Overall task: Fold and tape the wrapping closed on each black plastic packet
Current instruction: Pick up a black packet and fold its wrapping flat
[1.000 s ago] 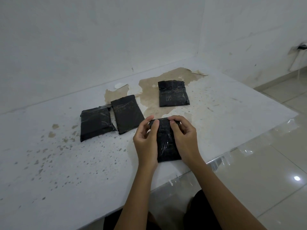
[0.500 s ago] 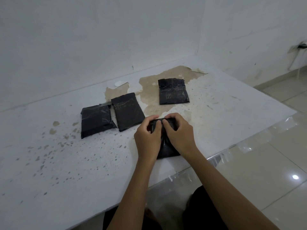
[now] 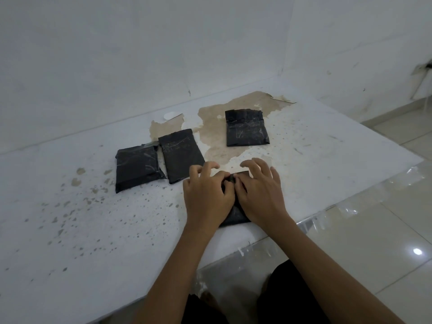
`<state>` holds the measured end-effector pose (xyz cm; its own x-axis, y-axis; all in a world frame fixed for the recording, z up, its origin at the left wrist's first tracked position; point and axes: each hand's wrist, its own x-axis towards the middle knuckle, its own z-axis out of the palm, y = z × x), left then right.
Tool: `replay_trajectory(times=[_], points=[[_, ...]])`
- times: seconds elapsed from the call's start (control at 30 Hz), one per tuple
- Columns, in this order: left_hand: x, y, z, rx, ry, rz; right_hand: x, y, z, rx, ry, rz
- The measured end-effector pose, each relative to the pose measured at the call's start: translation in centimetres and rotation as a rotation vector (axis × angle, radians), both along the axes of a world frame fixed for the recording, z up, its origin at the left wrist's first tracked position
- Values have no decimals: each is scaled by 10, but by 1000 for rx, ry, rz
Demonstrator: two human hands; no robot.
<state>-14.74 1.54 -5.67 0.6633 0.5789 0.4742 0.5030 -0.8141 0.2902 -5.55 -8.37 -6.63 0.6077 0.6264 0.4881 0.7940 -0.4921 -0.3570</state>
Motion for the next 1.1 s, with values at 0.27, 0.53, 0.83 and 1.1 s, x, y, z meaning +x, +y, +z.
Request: replay_trajectory(times=[0.27,0.53,0.83,1.1], points=[[-32,2,-12,144,120,-105,-4,-1,1,-94,-26,-68],[-34,-7,-14,224,70,-14,-8,0,1,-79,33,-93],[-26,-14,-7,239,173,42,-8,-8,3,-162,170,66],[-22,-19,-6,299,242,54,-24,-9,1,-214,45,-45]])
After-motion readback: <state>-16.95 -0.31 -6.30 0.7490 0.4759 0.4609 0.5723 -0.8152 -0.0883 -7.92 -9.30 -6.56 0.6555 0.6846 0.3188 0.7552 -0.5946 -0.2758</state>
